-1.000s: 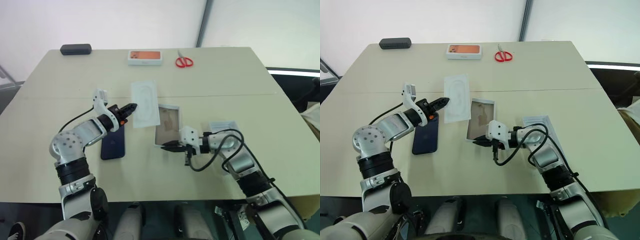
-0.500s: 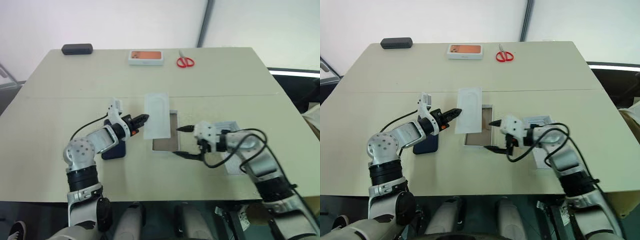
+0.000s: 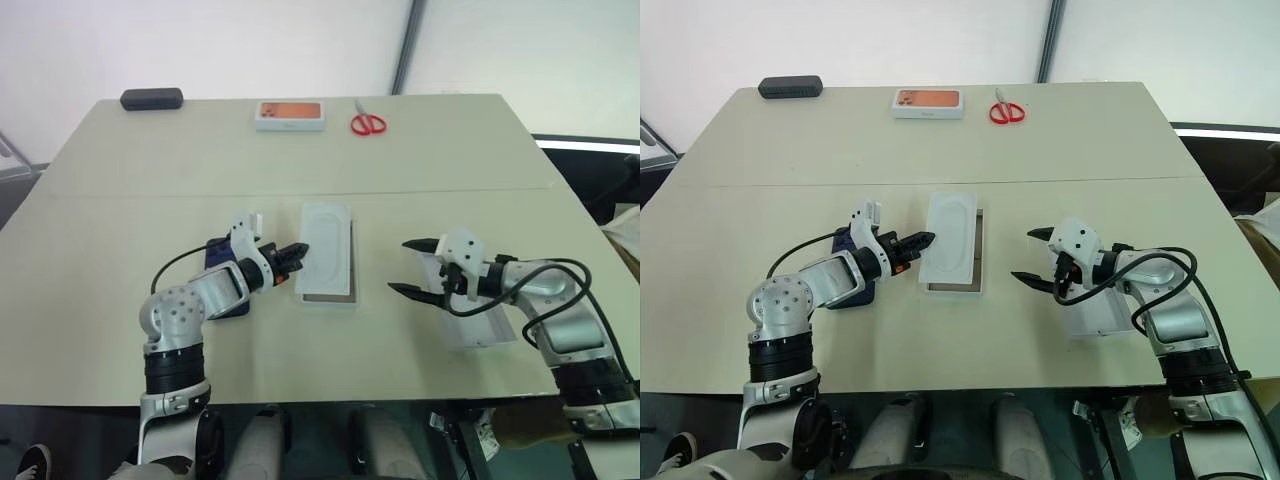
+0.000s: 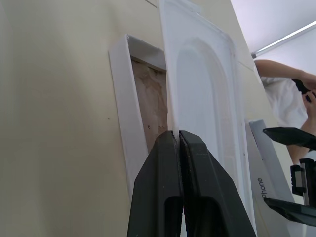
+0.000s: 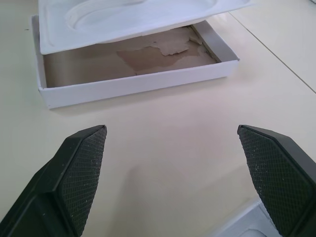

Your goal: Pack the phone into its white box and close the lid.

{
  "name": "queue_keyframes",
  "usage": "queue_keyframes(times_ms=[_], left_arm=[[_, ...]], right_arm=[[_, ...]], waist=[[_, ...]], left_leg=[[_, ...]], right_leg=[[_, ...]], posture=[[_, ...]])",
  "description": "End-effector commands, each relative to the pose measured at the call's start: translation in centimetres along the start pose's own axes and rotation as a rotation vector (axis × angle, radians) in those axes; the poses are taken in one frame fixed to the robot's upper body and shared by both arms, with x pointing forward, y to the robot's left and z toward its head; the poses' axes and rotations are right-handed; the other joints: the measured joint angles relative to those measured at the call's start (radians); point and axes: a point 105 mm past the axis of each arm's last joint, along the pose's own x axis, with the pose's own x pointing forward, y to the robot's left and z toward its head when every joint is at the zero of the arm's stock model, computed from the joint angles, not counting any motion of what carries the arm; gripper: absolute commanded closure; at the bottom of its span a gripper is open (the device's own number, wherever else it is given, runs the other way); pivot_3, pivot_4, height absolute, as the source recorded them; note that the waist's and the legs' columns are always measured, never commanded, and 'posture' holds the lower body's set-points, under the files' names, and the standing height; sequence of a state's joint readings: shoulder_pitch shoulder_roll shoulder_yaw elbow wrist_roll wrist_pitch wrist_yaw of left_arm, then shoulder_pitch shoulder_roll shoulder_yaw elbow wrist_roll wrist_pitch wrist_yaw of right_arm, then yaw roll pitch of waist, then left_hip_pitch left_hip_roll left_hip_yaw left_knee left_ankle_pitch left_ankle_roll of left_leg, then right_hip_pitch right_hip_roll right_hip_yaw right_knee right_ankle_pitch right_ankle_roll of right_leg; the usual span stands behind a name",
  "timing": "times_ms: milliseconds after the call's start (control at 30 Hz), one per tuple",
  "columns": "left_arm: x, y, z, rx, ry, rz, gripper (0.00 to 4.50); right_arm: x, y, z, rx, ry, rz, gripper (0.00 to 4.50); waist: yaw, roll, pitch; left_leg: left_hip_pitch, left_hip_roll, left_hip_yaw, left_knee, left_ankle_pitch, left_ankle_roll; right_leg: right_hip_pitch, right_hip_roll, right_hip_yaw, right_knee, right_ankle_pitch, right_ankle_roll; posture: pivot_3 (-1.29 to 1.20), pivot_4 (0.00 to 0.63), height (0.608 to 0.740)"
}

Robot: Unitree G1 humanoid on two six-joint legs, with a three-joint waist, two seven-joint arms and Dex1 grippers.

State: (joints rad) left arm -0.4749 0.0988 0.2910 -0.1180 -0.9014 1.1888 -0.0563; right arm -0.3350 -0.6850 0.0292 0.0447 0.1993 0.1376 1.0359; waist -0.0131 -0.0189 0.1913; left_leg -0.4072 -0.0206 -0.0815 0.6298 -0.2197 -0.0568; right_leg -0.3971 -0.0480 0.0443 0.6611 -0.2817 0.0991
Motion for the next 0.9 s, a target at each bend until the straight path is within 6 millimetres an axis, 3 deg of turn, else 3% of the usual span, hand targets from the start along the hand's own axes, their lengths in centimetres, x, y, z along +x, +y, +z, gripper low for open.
queue_keyframes(times_ms=[33,100,267,367,567,667,767,900], left_arm=[[-0.1,-0.8,0.8,0.012,-0.024,-0.037,3.84],[-0.1,-1.2,0.7,0.035,-0.016,-0.051,3.08],[-0.3,-1.5,0.8,0.067,-0.01,-0.064,0.56],[-0.6,-2.2,1.2,0.074,-0.027,-0.101,0.56],[-2.0,-3.2,2.3,0.176,-0.061,-0.16,0.56],[-3.3,-3.2,3.5,0.281,-0.113,-0.193,0.49],[-4.0,-2.5,4.1,0.3,-0.118,-0.213,0.49],[-4.9,-1.8,4.3,0.508,-0.113,-0.193,0.49]], right_arm=[[0.3,-0.1,0.7,-0.036,-0.026,-0.014,0.0],[0.5,-0.1,0.8,-0.039,-0.03,-0.017,0.0],[0.8,-0.4,1.1,-0.049,-0.04,-0.027,0.0],[0.9,-0.9,1.3,-0.047,-0.05,-0.051,0.0],[2.0,-2.0,5.1,0.043,-0.223,-0.097,0.0],[3.1,-1.6,6.1,0.052,-0.251,-0.095,0.92],[4.5,-0.8,6.3,0.042,-0.234,-0.081,2.5],[7.2,1.1,5.1,-0.033,-0.119,-0.028,4.44]], waist=[[0.0,0.0,0.0],[0.0,0.0,0.0],[-0.001,0.0,0.0],[-0.001,0.0,0.0],[-0.006,0.0,0.0],[-0.005,0.0,0.0],[-0.003,0.0,0.0],[-0.003,0.0,0.0]], left_leg=[[0.0,0.0,0.0,0.0,0.0,0.0],[0.0,0.0,0.0,0.0,0.0,0.0],[0.0,0.0,0.0,0.0,0.0,0.0],[0.0,0.0,0.0,0.0,0.0,0.0],[0.0,0.0,0.0,-0.001,0.0,0.0],[0.0,0.0,0.0,-0.001,0.0,0.0],[0.0,0.0,0.0,-0.001,0.0,0.0],[0.0,0.0,0.0,-0.002,0.0,0.0]], right_leg=[[0.0,0.0,0.0,0.0,0.0,0.0],[0.0,0.0,0.0,0.0,0.0,0.0],[0.0,0.0,0.0,0.0,0.0,0.0],[0.0,0.0,0.0,0.0,0.0,0.0],[0.0,0.0,0.0,0.0,0.0,0.0],[-0.001,0.0,0.0,0.0,0.0,0.0],[-0.001,0.0,0.0,0.0,0.0,0.0],[-0.001,0.0,0.0,0.0,0.0,0.0]], posture=[[0.0,0.15,0.74],[0.0,0.15,0.74],[0.0,0.15,0.74],[0.0,0.15,0.74],[0.0,0.15,0.74],[0.0,0.15,0.74],[0.0,0.15,0.74],[0.0,0.15,0.74]])
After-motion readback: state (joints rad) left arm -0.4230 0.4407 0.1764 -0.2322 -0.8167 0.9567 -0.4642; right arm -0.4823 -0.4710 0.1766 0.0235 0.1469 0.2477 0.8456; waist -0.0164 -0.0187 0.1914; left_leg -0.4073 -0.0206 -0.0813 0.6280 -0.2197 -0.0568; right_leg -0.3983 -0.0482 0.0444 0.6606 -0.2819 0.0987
